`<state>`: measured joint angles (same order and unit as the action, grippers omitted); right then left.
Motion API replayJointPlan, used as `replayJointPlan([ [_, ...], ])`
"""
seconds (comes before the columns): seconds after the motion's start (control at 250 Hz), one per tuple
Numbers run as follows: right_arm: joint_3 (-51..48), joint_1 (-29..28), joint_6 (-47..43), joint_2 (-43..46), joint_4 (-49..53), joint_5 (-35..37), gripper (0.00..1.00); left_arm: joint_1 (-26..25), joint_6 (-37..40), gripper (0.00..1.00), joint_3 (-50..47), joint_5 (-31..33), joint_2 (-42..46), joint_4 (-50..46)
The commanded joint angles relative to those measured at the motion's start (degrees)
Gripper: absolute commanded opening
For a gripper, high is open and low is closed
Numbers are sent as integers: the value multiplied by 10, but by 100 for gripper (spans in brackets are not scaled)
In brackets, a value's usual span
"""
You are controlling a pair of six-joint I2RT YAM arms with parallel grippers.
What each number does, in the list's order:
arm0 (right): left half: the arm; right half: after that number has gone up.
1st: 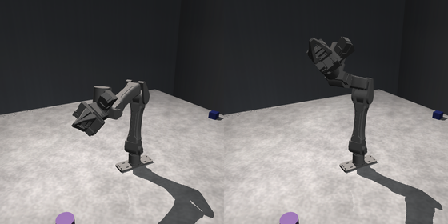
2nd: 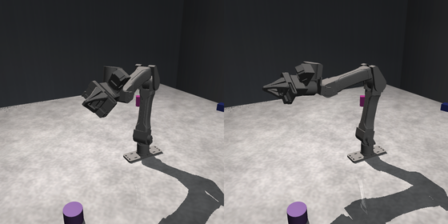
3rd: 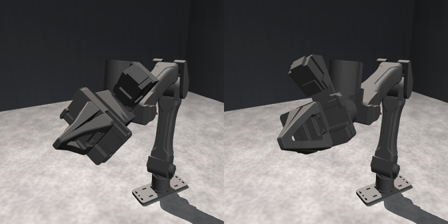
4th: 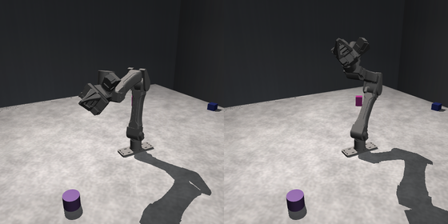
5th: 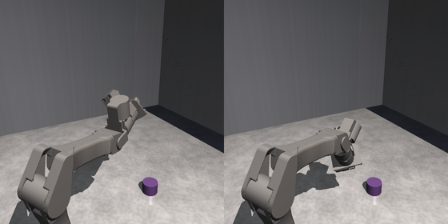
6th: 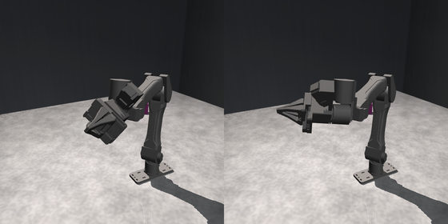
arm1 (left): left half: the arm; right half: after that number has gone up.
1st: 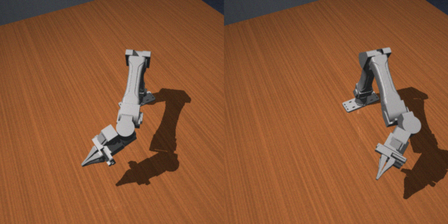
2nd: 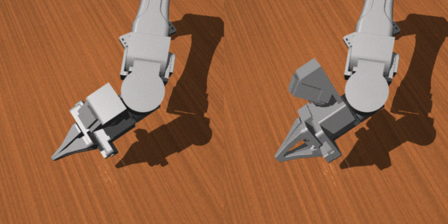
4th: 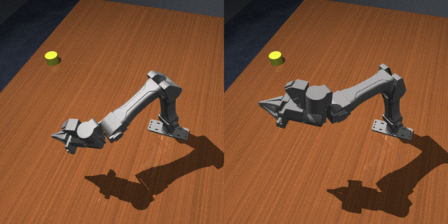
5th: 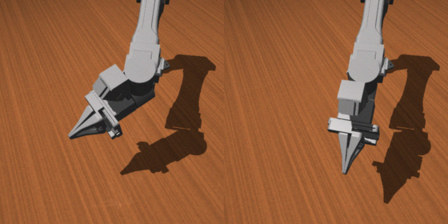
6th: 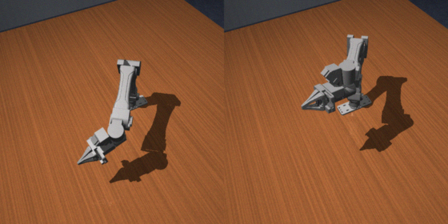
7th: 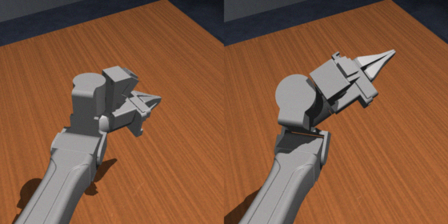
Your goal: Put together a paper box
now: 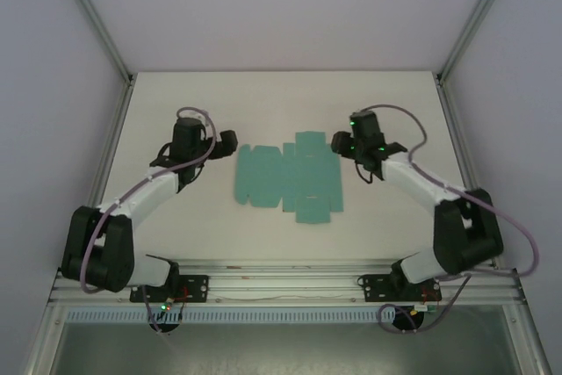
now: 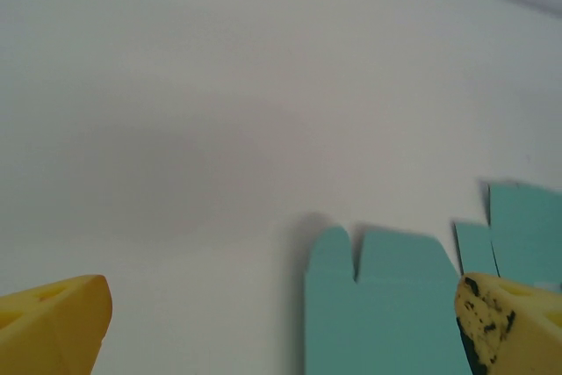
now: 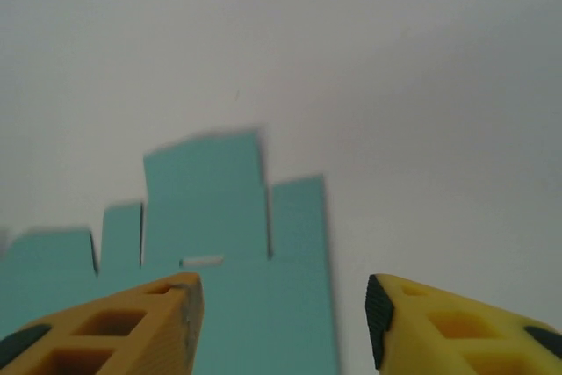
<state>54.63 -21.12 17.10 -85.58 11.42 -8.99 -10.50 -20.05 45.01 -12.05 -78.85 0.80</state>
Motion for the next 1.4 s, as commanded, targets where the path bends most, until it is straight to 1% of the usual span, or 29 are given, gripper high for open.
replayJointPlan([
  [0.0,35,-11,48,-66,80,-53,33,-4,-25,100,16,-78,-31,-53],
  [0.056,35,-11,59,-89,65,-72,29,-4,-28,100,19,-92,-48,-54],
  [0.148,38,-11,74,-123,61,-78,24,-5,-33,99,19,-117,-72,-45],
  [0.268,48,-12,79,-160,89,-47,24,-5,-35,100,20,-164,-100,-31],
  [0.316,44,-12,80,-169,87,-45,23,-5,-37,100,20,-180,-109,-26],
  [0.564,9,-11,92,-196,47,-65,23,-5,-52,100,9,-263,-139,21],
  [0.656,9,-11,94,-203,48,-63,23,-4,-74,99,4,-303,-156,62],
  [0.759,0,-9,99,-203,36,-64,23,-5,-89,96,5,-324,-175,81],
  [0.827,-9,-9,104,-202,21,-74,23,-5,-104,93,-6,-345,-180,121],
  [0.875,-17,-8,107,-203,5,-86,23,-4,-112,90,-15,-365,-183,156],
  [0.903,-20,-7,110,-203,-2,-91,23,-5,-135,87,-19,-375,-185,175],
  [1.003,-32,-4,117,-202,-29,-106,23,-5,-162,72,-29,-392,-185,220],
  [1.131,-42,3,119,-198,-57,-124,23,-5,-165,45,-35,-399,-173,240],
  [1.215,-50,8,117,-189,-76,-139,23,-5,-163,23,-37,-396,-162,240],
  [1.299,-54,19,109,-169,-84,-153,25,-5,-159,6,-37,-394,-150,241],
  [1.347,-55,25,98,-149,-83,-160,28,-4,-157,0,-36,-396,-143,244],
  [1.395,-55,32,87,-126,-77,-164,30,-4,-154,0,-32,-396,-134,244],
])
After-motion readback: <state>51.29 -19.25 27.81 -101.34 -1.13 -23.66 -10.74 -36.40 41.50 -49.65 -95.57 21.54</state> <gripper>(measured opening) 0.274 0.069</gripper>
